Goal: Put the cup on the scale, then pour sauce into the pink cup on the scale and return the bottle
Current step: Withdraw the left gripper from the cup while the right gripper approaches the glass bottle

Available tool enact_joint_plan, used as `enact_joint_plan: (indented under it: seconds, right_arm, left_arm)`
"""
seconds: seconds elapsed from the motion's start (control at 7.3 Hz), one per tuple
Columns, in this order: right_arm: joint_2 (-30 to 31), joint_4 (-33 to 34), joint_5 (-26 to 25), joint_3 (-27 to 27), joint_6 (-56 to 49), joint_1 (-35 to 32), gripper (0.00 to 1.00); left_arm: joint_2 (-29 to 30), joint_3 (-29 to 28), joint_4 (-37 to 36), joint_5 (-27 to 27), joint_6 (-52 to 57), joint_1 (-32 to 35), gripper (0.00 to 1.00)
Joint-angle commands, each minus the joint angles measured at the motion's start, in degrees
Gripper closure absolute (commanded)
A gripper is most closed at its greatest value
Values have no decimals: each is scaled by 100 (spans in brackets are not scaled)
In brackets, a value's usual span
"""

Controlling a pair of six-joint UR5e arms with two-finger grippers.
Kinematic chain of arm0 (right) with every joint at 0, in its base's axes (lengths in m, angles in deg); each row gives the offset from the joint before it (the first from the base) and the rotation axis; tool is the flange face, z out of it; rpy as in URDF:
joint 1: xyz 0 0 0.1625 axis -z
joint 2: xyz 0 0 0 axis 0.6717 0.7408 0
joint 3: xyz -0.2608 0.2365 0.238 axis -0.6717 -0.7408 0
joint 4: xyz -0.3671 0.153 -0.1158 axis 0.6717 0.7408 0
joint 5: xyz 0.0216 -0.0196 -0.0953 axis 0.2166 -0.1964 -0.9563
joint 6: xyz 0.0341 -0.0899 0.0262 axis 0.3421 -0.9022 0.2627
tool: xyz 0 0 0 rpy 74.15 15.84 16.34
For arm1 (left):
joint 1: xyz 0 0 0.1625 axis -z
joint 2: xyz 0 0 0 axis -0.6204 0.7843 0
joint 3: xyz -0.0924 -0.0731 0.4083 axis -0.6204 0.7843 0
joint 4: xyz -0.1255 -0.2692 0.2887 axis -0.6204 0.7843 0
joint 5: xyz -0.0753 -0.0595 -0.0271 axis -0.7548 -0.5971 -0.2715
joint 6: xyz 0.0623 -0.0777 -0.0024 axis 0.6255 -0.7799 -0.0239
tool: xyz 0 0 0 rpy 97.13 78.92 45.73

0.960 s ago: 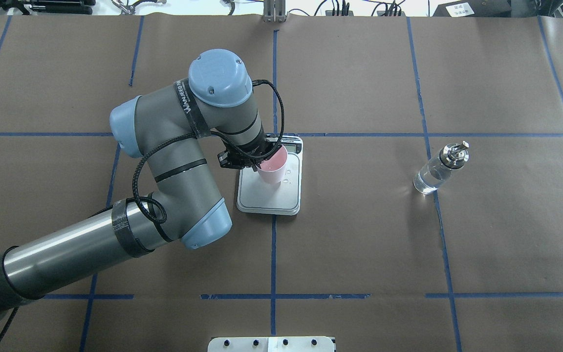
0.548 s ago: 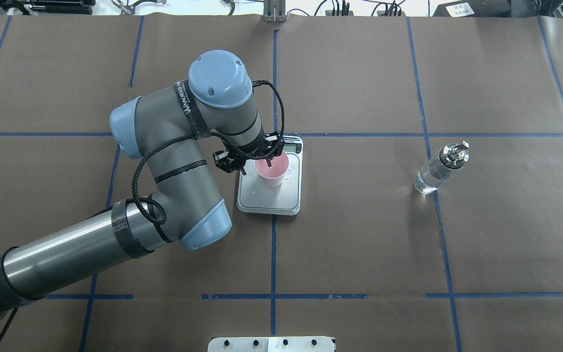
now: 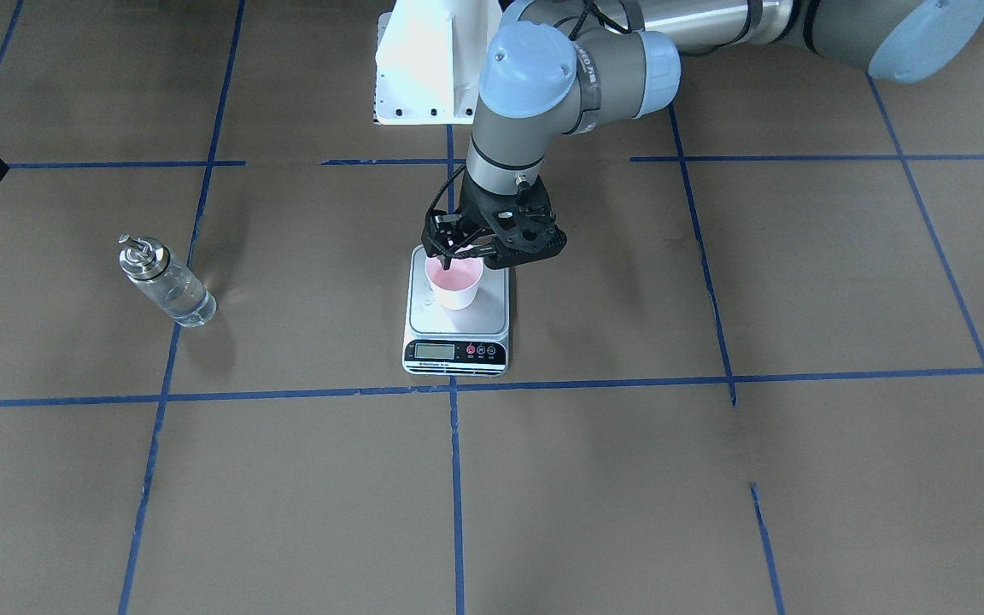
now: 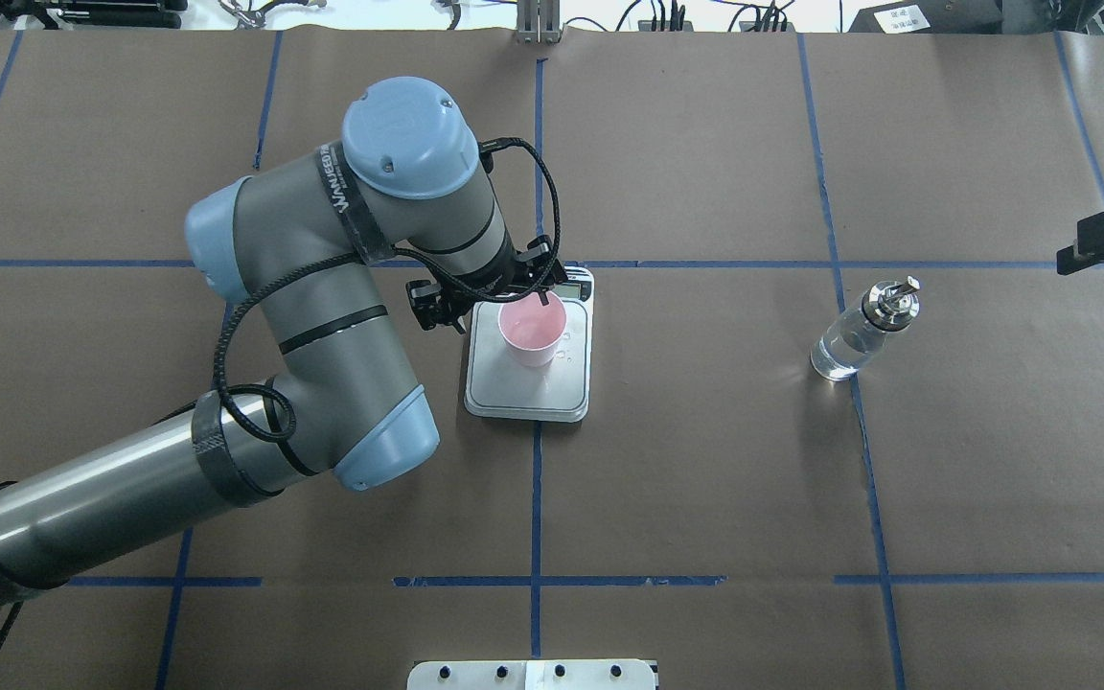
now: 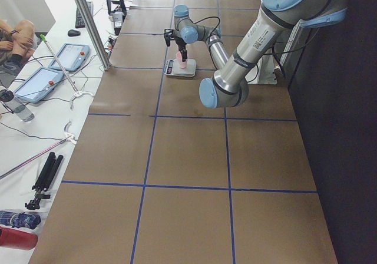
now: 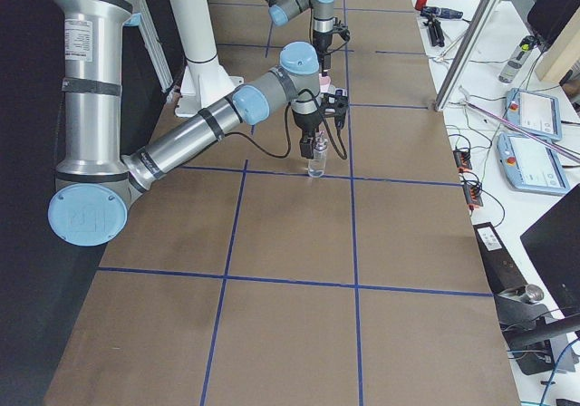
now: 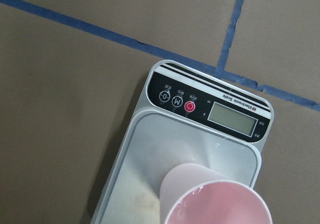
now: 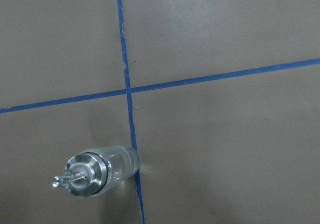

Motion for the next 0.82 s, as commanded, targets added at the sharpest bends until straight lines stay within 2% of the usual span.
enact_joint_plan:
  seconds: [0.0,0.27,0.41,0.55,0.69]
  right_arm:
    - [8,-5,-657,322,525,705,0]
    - [17,-14,-1526,867,1367,1609,0]
    - [17,-40,-2175,1008,1868,2241,0]
    - [157,-597,-2982,1027,2395,2830,0]
    - [715,-1334,-3721,1010,2548,3341,0]
  left_arm:
    - [-307,916,-53,-231,61,386,0]
    - [-676,1690,-62,-523,62,799,0]
    - [-825,1764,-53,-601,62,853,0]
    - [-896,1764,-53,-602,88,967,0]
    - [-1054,1860,-53,-602,306,1020,0]
